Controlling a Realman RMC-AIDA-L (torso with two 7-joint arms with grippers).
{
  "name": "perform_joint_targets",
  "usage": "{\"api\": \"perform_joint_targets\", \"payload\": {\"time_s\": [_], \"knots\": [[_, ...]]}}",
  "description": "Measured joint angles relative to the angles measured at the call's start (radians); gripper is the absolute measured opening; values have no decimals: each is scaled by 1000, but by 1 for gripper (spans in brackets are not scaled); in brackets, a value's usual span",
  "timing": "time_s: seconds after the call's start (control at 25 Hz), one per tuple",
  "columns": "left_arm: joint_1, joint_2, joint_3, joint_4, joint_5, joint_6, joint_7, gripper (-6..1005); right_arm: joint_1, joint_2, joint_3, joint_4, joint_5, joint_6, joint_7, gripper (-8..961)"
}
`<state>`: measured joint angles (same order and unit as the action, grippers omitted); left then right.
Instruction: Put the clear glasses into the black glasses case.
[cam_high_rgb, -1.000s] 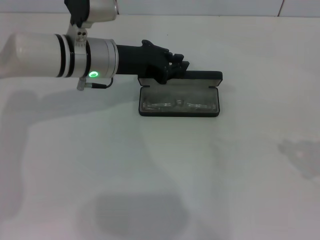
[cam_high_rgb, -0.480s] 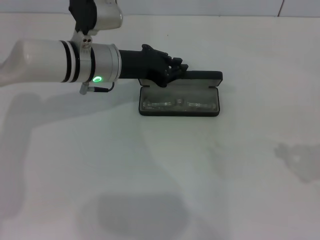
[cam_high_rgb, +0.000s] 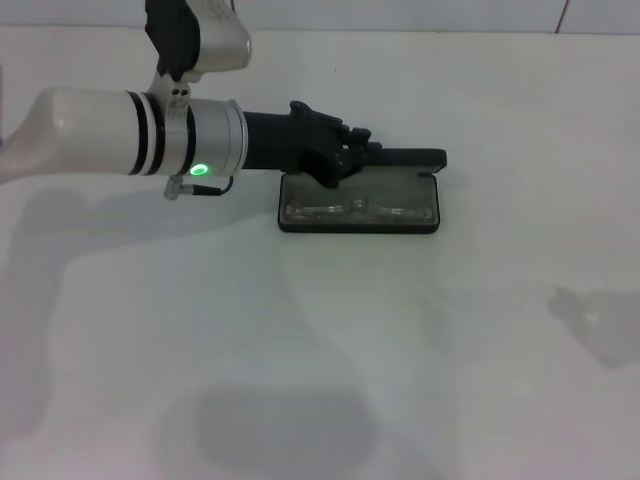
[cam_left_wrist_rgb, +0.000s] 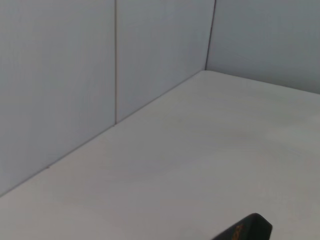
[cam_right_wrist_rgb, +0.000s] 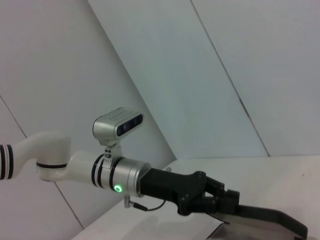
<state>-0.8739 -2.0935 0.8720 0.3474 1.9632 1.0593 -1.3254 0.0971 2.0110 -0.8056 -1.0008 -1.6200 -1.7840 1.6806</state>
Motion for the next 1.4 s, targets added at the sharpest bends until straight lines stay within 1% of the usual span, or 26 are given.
{"api": "perform_joint_targets", "payload": {"time_s": [0.16,0.32,0.72,0.84,0.96,1.04,1.08,1.12,1.16,1.2,1.24,1.28,1.36,1.4], "knots": [[7,0,31,0,1,13,1,192,0,0,0,4,0,0,-3,233],[16,-1,41,-1,2,22,1,193,3,0,0,6,0,0,-3,237],[45,-5,105,5,-2,84,8,196,25,0,-9,28,0,0,-3,247],[65,-6,112,33,-64,182,50,197,26,0,-10,28,-5,0,-7,250],[92,-2,113,94,-161,326,54,198,20,0,-8,32,-14,-2,-24,254],[123,6,111,155,-213,468,46,199,30,0,-11,38,-41,1,-27,256],[172,11,103,221,-245,591,60,199,37,0,-16,40,-45,1,-21,257],[172,11,103,221,-245,591,60,199,51,0,-27,44,-44,2,-3,258],[211,12,95,269,-268,648,69,200,66,0,-41,51,-24,1,20,259],[257,11,91,331,-301,679,70,200,84,1,-75,63,20,-5,30,260],[305,9,87,391,-330,700,60,224,98,1,-104,69,58,-11,24,261],[337,8,85,437,-351,702,35,247,112,2,-141,74,92,-16,4,262],[411,11,74,524,-400,703,-66,294,144,3,-217,76,144,-18,-55,264],[430,15,69,529,-418,711,-101,318,162,3,-240,78,156,-18,-75,309]]}}
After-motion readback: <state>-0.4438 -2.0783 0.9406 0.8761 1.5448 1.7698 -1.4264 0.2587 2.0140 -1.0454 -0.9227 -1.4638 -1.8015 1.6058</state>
